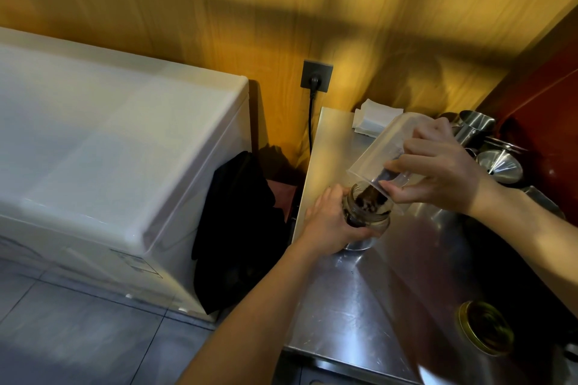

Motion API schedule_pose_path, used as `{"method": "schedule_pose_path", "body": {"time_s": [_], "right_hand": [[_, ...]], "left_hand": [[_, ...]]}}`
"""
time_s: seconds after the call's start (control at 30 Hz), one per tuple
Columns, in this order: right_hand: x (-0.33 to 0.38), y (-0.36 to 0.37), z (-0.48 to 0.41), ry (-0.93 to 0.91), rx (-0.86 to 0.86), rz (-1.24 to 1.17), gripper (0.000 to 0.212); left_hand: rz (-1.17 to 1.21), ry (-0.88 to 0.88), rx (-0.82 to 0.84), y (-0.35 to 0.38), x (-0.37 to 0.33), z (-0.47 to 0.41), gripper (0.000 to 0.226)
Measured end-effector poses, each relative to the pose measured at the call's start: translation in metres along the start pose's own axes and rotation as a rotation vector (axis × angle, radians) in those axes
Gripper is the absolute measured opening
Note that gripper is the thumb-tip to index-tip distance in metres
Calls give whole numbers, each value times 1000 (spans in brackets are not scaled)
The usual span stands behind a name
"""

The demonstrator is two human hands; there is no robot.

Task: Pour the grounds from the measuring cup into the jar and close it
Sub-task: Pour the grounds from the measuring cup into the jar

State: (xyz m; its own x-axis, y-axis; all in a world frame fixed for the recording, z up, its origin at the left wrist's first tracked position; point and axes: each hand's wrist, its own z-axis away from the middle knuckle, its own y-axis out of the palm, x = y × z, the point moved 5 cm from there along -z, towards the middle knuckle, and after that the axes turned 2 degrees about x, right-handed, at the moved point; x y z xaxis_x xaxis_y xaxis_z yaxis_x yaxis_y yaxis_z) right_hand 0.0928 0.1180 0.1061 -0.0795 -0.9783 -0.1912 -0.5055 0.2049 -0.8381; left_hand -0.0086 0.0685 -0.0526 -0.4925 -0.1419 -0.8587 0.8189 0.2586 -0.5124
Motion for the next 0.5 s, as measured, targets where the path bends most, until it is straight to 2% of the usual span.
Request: {"method": "schedule_pose_path", "body": {"time_s": [0.5], "right_hand": [[4, -4, -1, -2, -9, -13, 32]], "left_hand": [[-35, -3, 21, 0, 0, 0, 69]]}}
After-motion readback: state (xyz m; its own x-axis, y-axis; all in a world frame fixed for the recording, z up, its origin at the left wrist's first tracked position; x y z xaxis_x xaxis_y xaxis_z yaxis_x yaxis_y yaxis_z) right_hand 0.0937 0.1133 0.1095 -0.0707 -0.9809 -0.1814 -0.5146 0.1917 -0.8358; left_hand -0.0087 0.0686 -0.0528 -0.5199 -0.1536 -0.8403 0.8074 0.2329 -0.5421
